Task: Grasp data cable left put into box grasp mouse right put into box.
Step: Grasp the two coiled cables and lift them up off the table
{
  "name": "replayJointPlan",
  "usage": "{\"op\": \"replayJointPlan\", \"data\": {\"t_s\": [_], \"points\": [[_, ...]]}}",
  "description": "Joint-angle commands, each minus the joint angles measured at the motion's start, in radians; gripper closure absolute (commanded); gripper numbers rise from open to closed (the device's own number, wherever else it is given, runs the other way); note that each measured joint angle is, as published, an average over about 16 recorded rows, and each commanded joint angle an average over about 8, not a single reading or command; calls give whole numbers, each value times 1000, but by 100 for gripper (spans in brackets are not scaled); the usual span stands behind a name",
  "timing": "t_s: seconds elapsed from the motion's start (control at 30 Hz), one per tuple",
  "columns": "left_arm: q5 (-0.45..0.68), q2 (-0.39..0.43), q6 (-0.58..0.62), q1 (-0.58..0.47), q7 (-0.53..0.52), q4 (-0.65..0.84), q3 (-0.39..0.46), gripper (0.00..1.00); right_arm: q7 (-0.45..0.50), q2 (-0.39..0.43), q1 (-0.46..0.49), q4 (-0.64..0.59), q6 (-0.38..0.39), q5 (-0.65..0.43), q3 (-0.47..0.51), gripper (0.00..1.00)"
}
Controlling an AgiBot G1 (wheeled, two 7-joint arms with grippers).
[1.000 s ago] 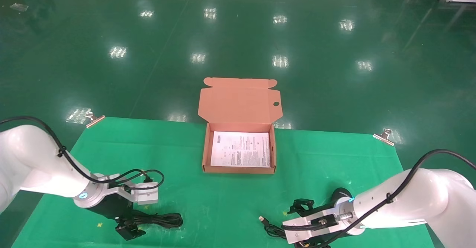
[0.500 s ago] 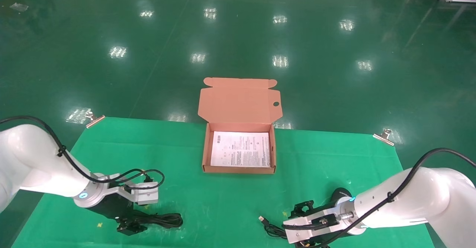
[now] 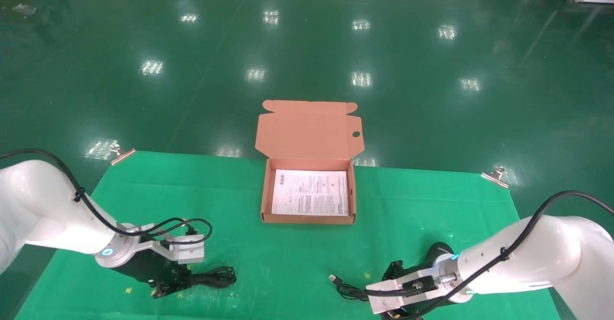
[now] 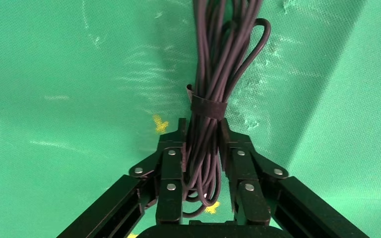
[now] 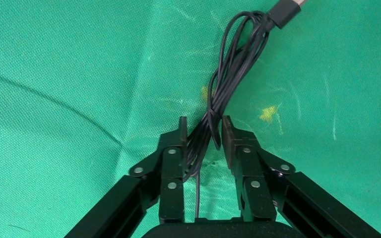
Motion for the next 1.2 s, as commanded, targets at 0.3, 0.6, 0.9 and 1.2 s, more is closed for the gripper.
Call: {"op": "replayJointPlan", "data": {"t_s": [0.3,0.6,0.9,1.2], "points": [[0,0,0,0,0,-1,0,100,1,0,1,0,0,0,1,100],[7,-14,8,-29,17,-20,4,100,37,47,27,17,-17,62,48,100],[40,-65,14,-134,36,-127,19,100,114,147,137,48,7,158,160,100],[75,-132,-40,-213,-45,-350,18,100,129,137,279,21,53,212,233,100]]}}
